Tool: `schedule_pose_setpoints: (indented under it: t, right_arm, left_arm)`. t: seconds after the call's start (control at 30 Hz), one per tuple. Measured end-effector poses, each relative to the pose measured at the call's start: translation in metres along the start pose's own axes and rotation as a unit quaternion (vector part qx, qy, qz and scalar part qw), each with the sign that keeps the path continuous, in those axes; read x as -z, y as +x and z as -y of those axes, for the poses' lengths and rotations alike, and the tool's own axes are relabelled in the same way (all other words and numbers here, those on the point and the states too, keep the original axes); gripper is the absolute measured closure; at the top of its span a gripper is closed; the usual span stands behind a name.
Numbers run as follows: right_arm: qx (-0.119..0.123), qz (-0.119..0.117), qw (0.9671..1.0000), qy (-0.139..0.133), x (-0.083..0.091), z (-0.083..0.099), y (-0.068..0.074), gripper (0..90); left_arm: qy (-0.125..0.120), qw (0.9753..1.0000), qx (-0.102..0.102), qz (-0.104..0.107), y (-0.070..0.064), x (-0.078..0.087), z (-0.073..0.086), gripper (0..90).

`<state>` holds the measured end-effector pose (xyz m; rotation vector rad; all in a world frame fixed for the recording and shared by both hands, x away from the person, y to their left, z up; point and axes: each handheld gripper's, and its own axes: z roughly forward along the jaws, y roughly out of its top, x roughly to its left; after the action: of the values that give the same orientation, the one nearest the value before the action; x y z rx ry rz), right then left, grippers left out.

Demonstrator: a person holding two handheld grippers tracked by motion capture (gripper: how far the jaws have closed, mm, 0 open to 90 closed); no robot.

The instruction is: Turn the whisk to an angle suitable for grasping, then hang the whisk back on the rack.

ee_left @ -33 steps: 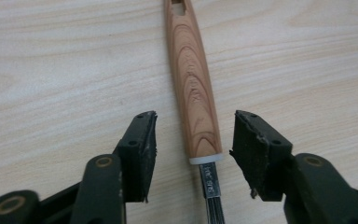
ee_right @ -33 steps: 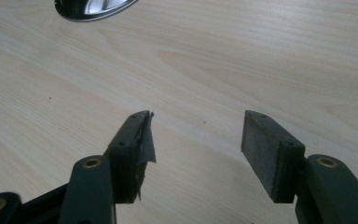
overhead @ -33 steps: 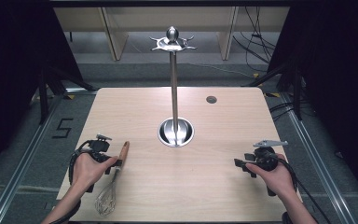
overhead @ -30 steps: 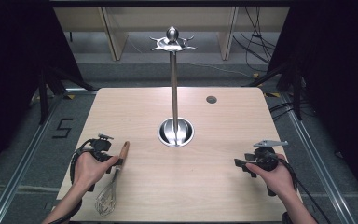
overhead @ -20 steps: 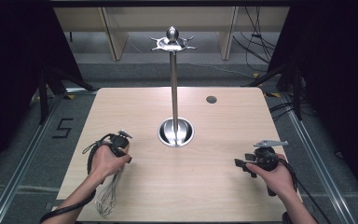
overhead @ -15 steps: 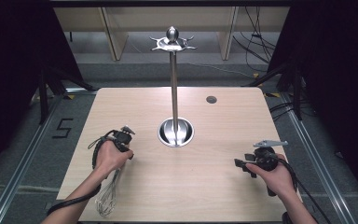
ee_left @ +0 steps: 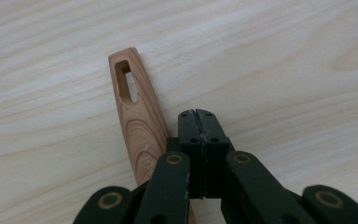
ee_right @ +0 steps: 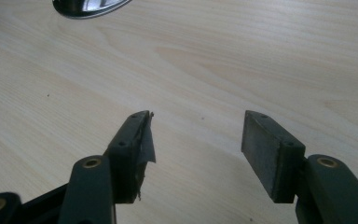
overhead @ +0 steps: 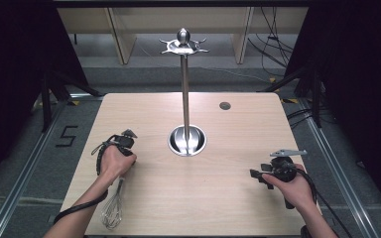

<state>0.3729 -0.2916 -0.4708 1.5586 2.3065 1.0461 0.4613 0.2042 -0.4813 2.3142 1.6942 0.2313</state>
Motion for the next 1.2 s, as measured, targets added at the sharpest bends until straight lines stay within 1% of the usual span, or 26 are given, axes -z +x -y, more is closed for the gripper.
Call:
schedule_pose_setpoints:
  t: [0.03,0.1,0.17,0.2,0.27,0.3,0.33,0.37,0.4,0.43,0.47,0.53,0.57,0.67,0.7,0.73,0.8,0.83,0.87,0.9,1.0,1.03,1.07,1.1,1.17,1.2]
  right_arm:
    - [0.0,0.0,1.0,0.0,0.0,0.0,0.0,43.2]
    - [0.006,0.001,1.0,-0.006,0.0,0.0,-0.001,43.2]
    - [-0.002,0.0,1.0,-0.002,0.001,0.001,-0.001,43.2]
    - [-0.004,-0.001,1.0,-0.001,0.001,0.001,-0.001,43.2]
    - [-0.002,-0.002,1.0,-0.007,0.001,0.001,-0.003,43.2]
    - [-0.001,-0.004,0.9993,-0.037,-0.003,0.002,-0.003,43.2]
    - [0.008,-0.004,0.9999,-0.014,0.001,0.001,-0.005,43.2]
    - [-0.017,-0.004,0.9998,-0.004,0.004,0.002,-0.003,43.2]
    - [-0.002,0.006,1.0,-0.008,0.004,0.001,-0.005,43.2]
    - [0.018,-0.003,0.9996,-0.02,0.003,0.002,-0.01,43.3]
    - [0.012,0.001,0.9999,-0.011,0.003,0.003,-0.011,43.2]
    - [0.014,-0.006,0.9997,-0.02,0.003,0.003,-0.013,43.2]
    - [0.014,-0.006,0.9997,-0.02,0.003,0.003,-0.013,43.2]
    - [0.011,-0.011,0.9995,-0.027,0.004,0.003,-0.012,43.2]
    - [0.0,-0.006,0.9998,-0.017,0.005,0.002,-0.01,43.1]
    - [0.012,-0.001,0.9997,-0.023,0.004,0.001,-0.01,43.1]
    - [0.012,-0.003,0.9997,-0.022,0.003,0.001,-0.01,43.1]
    - [0.014,0.006,0.9998,-0.015,0.004,0.001,-0.01,43.1]
    - [0.001,0.001,0.9999,-0.013,0.004,0.0,-0.008,43.1]
    - [0.015,-0.002,0.9996,-0.022,0.002,0.0,-0.009,43.1]
    - [0.009,0.0,0.9998,-0.016,0.002,-0.001,-0.009,43.1]
    - [0.002,-0.001,0.9999,-0.013,0.002,-0.001,-0.008,43.1]
    - [0.038,-0.001,0.9989,-0.029,-0.001,-0.001,-0.013,43.2]
    - [0.013,-0.006,0.9998,-0.017,0.0,-0.002,-0.01,43.1]
    - [0.017,-0.01,0.9996,-0.02,-0.001,-0.002,-0.011,43.2]
    - [0.02,-0.008,0.9995,-0.021,-0.001,-0.002,-0.012,43.2]
  left_arm:
    - [0.0,1.0,0.0,0.0,0.0,0.0,0.0,89.1]
    - [-0.019,0.9997,0.013,0.0,0.004,0.002,0.001,89.0]
    - [-0.033,0.9992,0.02,-0.002,0.003,0.005,0.002,87.1]
    - [-0.033,0.9993,0.02,-0.002,0.001,0.008,0.003,84.6]
    - [-0.059,0.9981,0.013,0.0,-0.004,0.016,0.009,74.8]
    - [-0.074,0.9972,0.003,-0.005,-0.007,0.022,0.014,70.1]
    - [-0.095,0.9954,-0.01,-0.01,-0.009,0.028,0.02,65.4]
    - [-0.104,0.9944,-0.009,-0.014,-0.011,0.032,0.024,60.6]
    - [-0.118,0.9927,-0.014,-0.018,-0.01,0.036,0.029,57.8]
    - [-0.129,0.9913,-0.012,-0.024,-0.009,0.04,0.035,53.8]
    - [-0.137,0.9902,-0.003,-0.026,-0.008,0.042,0.039,49.1]
    - [-0.146,0.9889,0.013,-0.026,-0.003,0.042,0.045,43.2]
    - [-0.146,0.9889,0.013,-0.026,-0.003,0.042,0.045,39.5]
    - [-0.136,0.9896,0.042,-0.022,0.004,0.038,0.05,31.0]
    - [-0.132,0.9899,0.046,-0.021,0.004,0.036,0.05,30.5]
    - [-0.131,0.9902,0.046,-0.019,0.005,0.034,0.05,30.4]
    - [-0.129,0.9903,0.049,-0.016,0.005,0.034,0.051,30.4]
    - [-0.126,0.9907,0.049,-0.018,0.006,0.034,0.051,30.4]
    - [-0.129,0.9901,0.052,-0.016,0.005,0.033,0.052,30.4]
    - [-0.128,0.9902,0.053,-0.015,0.006,0.034,0.052,30.3]
    - [-0.116,0.9918,0.052,-0.009,0.008,0.033,0.05,29.7]
    - [-0.111,0.9921,0.058,-0.01,0.008,0.032,0.05,29.7]
    - [-0.105,0.9923,0.066,-0.01,0.009,0.031,0.05,29.7]
    - [-0.097,0.9919,0.082,0.001,0.009,0.03,0.05,29.7]
    - [-0.088,0.9925,0.084,0.001,0.012,0.029,0.049,29.5]
    - [-0.097,0.9915,0.087,0.009,0.013,0.028,0.049,29.5]
